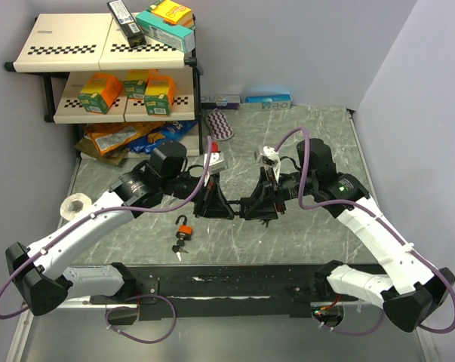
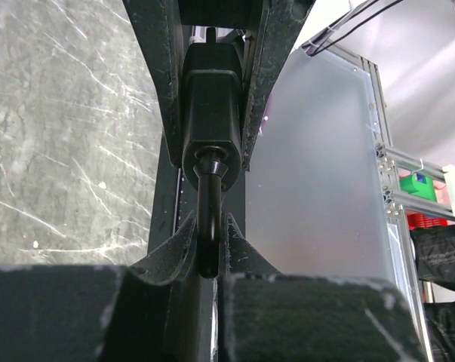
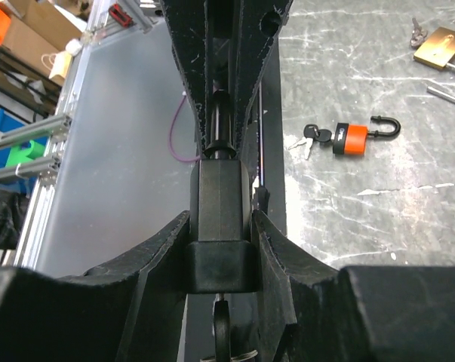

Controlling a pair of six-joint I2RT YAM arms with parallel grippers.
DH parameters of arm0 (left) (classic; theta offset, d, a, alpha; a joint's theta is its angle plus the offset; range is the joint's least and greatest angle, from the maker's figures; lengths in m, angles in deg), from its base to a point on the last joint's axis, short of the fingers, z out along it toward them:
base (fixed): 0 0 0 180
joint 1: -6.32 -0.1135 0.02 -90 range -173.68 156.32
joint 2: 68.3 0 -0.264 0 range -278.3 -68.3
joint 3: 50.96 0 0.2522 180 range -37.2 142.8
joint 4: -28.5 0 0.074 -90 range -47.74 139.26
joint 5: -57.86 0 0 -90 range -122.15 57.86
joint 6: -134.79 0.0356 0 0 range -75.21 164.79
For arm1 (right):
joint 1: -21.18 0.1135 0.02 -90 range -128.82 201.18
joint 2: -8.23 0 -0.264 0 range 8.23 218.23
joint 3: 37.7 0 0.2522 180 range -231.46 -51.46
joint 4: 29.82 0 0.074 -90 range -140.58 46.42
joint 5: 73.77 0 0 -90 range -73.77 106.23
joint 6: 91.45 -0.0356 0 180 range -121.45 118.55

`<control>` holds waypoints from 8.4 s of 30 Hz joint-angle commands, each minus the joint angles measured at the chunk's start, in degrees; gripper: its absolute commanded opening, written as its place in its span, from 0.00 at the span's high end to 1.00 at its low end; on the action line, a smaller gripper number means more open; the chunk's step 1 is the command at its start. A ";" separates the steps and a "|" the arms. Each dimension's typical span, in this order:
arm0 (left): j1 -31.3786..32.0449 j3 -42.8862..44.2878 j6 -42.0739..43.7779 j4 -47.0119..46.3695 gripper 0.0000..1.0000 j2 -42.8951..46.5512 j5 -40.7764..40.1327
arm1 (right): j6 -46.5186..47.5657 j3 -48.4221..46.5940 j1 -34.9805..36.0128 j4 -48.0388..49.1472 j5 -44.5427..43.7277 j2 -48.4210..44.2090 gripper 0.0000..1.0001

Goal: Lock with the key
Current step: Lock the lock, then place the key at the center of the board, then place the lock at the center of the board.

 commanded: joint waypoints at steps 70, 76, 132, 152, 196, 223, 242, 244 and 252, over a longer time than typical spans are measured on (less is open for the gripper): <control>-10.36 -6.88 7.30 -10.84 0.99 5.03 10.27 | 12.99 -4.69 -8.53 -3.21 4.59 2.24 0.35; -10.18 -7.58 5.01 -13.39 0.99 5.47 9.66 | 12.55 -3.10 -6.06 -2.24 2.83 2.42 0.62; -15.72 -13.91 8.53 -8.38 0.99 0.03 -6.95 | -2.64 -27.35 -28.39 4.79 -21.25 47.76 1.00; -14.05 -15.23 8.35 -9.61 0.99 -1.73 -7.48 | 1.28 -20.60 -34.36 -1.79 -30.03 51.47 1.00; -11.68 -7.06 -6.24 -2.49 0.99 -18.43 12.46 | 28.36 15.53 -4.85 10.33 -26.17 0.31 0.00; -12.38 -9.34 -12.66 -7.94 0.99 -18.61 15.02 | 28.99 13.16 13.10 17.01 -39.62 6.99 0.38; -27.40 -16.80 -10.63 -11.54 0.03 -4.31 3.69 | 11.69 12.89 -9.11 11.38 -37.58 9.88 1.00; -29.52 -17.43 -11.07 -11.64 0.04 -3.15 0.96 | 5.54 11.50 -12.11 10.69 -40.05 13.13 1.00; -30.22 -15.14 -10.11 -8.04 0.04 -3.93 -1.07 | -7.31 6.75 -24.07 7.52 -45.41 26.83 1.00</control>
